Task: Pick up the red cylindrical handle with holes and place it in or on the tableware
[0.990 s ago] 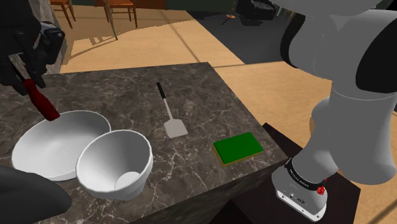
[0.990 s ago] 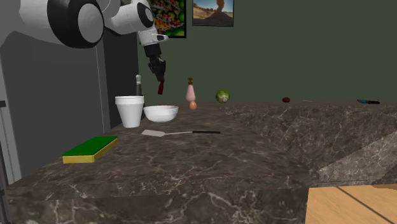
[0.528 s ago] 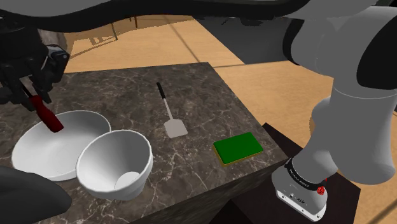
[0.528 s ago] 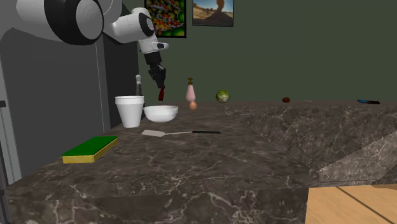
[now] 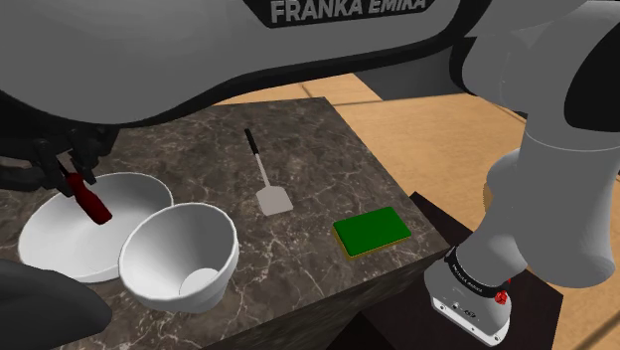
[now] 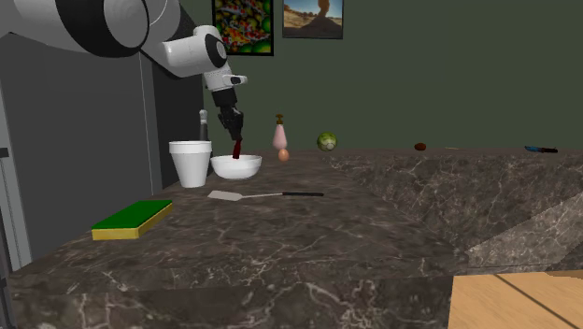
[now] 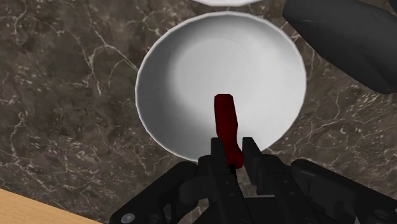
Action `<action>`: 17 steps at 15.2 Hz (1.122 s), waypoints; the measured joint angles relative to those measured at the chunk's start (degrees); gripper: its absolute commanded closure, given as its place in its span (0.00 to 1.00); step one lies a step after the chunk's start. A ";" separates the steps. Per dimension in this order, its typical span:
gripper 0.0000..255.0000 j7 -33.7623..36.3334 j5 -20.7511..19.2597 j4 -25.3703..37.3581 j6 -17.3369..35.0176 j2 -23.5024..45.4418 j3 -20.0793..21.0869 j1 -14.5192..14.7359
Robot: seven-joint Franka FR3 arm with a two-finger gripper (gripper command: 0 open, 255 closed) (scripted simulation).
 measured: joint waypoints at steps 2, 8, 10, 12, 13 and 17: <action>1.00 0.04 -0.03 -0.20 0.26 0.05 -0.02 -0.04; 0.00 0.04 -0.03 -0.31 0.37 0.03 -0.03 -0.09; 0.00 0.04 -0.03 -0.31 0.37 0.03 -0.03 -0.09; 0.00 0.04 -0.03 -0.31 0.37 0.03 -0.03 -0.09; 0.00 0.01 0.21 -0.29 -0.20 -0.53 0.11 -0.13; 0.00 -0.66 0.57 4.24 -5.08 -1.14 0.47 0.90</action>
